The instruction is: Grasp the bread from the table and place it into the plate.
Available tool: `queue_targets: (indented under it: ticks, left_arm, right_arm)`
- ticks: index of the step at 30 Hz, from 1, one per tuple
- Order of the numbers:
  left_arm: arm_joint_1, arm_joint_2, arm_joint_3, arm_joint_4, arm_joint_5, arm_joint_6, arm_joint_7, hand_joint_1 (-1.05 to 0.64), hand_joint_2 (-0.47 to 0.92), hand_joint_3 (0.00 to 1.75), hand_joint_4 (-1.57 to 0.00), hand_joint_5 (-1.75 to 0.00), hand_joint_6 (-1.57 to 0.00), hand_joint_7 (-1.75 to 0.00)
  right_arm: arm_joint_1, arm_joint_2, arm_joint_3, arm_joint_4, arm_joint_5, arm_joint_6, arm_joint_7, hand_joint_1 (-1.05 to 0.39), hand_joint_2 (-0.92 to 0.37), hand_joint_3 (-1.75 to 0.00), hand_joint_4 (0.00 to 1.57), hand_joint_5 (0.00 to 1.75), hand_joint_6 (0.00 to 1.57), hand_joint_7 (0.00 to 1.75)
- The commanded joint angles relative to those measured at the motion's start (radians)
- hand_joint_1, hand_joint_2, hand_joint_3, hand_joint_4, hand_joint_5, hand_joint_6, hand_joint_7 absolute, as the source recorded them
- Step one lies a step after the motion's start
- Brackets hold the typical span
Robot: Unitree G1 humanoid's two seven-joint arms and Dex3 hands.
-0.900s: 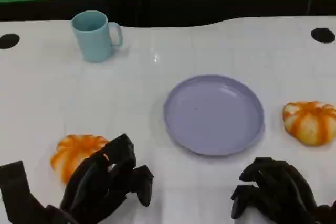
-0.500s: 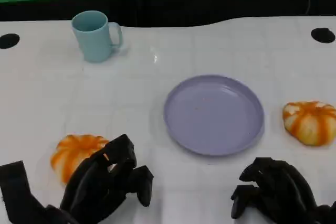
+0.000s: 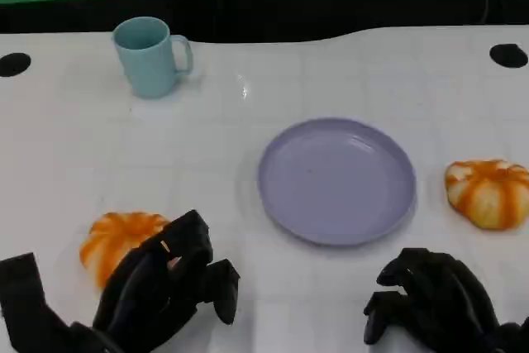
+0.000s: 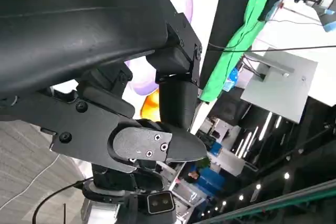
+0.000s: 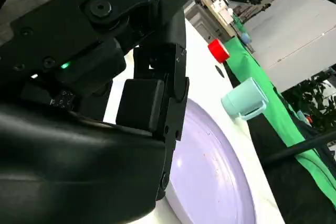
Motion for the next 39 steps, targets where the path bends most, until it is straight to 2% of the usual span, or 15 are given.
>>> queue_targets:
  ticks: [1,5,7,11,13,14,17,20,24,26,30,33,34,36,39]
  left_arm:
    - [-0.003,0.007,0.009,-0.013,0.008,-0.023,-0.002,-0.66,0.92,0.26,-0.91,-1.75,-0.66,-1.75]
    - [0.001,0.006,0.008,-0.016,0.022,-0.069,-0.007,-0.66,0.92,0.31,-0.85,-1.75,-0.59,-1.75]
    - [-0.001,0.028,0.002,-0.029,0.049,-0.091,-0.003,-0.67,0.92,0.30,-0.82,-1.75,-0.56,-1.66]
    - [0.002,0.062,0.004,-0.074,0.088,-0.124,0.006,-0.65,0.92,0.30,-0.65,-1.75,-0.55,-1.26]
    - [0.001,0.081,0.006,-0.103,0.092,-0.120,0.006,-0.58,0.92,0.29,-0.56,-1.63,-0.60,-0.85]
    - [0.001,0.086,0.006,-0.111,0.092,-0.118,0.006,-0.56,0.92,0.29,-0.54,-1.60,-0.63,-0.73]
    - [-0.002,0.124,-0.002,-0.130,0.161,-0.190,0.010,-0.56,0.92,0.28,-0.46,-1.51,-0.59,-0.55]
    - [0.000,0.192,-0.016,-0.178,0.306,-0.267,0.057,-0.59,0.92,0.27,-0.43,-1.41,-0.53,-0.47]
    - [0.010,0.258,-0.019,-0.267,0.376,-0.242,0.091,-0.50,0.92,0.18,-0.37,-1.17,-0.46,-0.30]
    - [0.015,0.294,-0.021,-0.310,0.422,-0.222,0.115,-0.49,0.92,0.16,-0.36,-1.15,-0.46,-0.27]
    - [0.019,0.424,-0.026,-0.420,0.631,-0.196,0.165,-0.60,0.92,0.16,-0.31,-0.81,-0.39,-0.06]
    - [0.018,0.509,-0.044,-0.478,0.782,-0.185,0.183,-0.63,0.92,0.15,-0.32,-0.67,-0.37,-0.01]
    - [0.016,0.547,-0.054,-0.508,0.854,-0.171,0.179,-0.67,0.92,0.15,-0.35,-0.49,-0.33,-0.01]
    - [0.009,0.616,-0.084,-0.582,1.018,-0.107,0.154,-0.69,0.92,0.12,-0.38,-0.32,-0.30,0.00]
    - [-0.001,0.646,-0.128,-0.643,1.159,-0.028,0.132,-0.70,0.92,0.08,-0.37,-0.23,-0.28,0.00]
  right_arm:
    - [0.001,-0.004,0.000,-0.009,0.004,-0.002,-0.004,-1.02,-0.73,0.00,1.53,0.80,1.57,0.37]
    - [0.000,-0.004,0.000,-0.009,0.008,0.005,-0.004,-1.02,-0.73,0.00,1.53,0.80,1.57,0.38]
    - [0.001,-0.003,0.000,-0.009,0.007,-0.001,-0.002,-1.02,-0.73,0.00,1.53,0.80,1.57,0.38]
    - [0.001,-0.004,0.001,-0.008,0.005,-0.008,0.002,-1.02,-0.74,-0.01,1.53,0.80,1.57,0.38]
    - [0.001,-0.004,-0.001,-0.008,0.011,-0.004,0.006,-1.02,-0.73,0.00,1.53,0.80,1.57,0.37]
    - [0.002,-0.004,-0.002,-0.008,0.012,-0.003,0.007,-1.02,-0.73,0.00,1.53,0.80,1.57,0.37]
    - [0.004,-0.003,-0.003,-0.014,0.013,0.004,0.000,-1.02,-0.73,0.00,1.54,0.80,1.57,0.37]
    - [0.005,-0.004,-0.002,-0.013,0.011,0.002,0.001,-1.02,-0.73,0.00,1.54,0.80,1.57,0.37]
    - [0.005,-0.003,-0.002,-0.015,0.010,0.005,-0.003,-1.02,-0.73,0.00,1.54,0.80,1.57,0.38]
    - [0.005,-0.002,-0.002,-0.015,0.011,0.005,-0.002,-1.02,-0.73,0.00,1.54,0.80,1.57,0.38]
    - [0.004,-0.001,-0.002,-0.016,0.009,0.010,-0.008,-1.02,-0.72,0.00,1.54,0.79,1.57,0.38]
    - [0.000,-0.002,-0.003,-0.010,0.008,0.008,-0.009,-1.02,-0.73,0.00,1.54,0.79,1.57,0.38]
    - [-0.001,-0.001,-0.005,-0.009,0.008,0.008,-0.011,-1.02,-0.72,0.00,1.54,0.79,1.57,0.38]
    - [-0.004,-0.001,-0.006,-0.007,0.010,0.010,-0.012,-1.01,-0.72,0.00,1.55,0.78,1.57,0.37]
    - [-0.009,-0.005,-0.005,-0.001,0.007,0.010,-0.008,-1.01,-0.72,0.00,1.54,0.78,1.57,0.37]
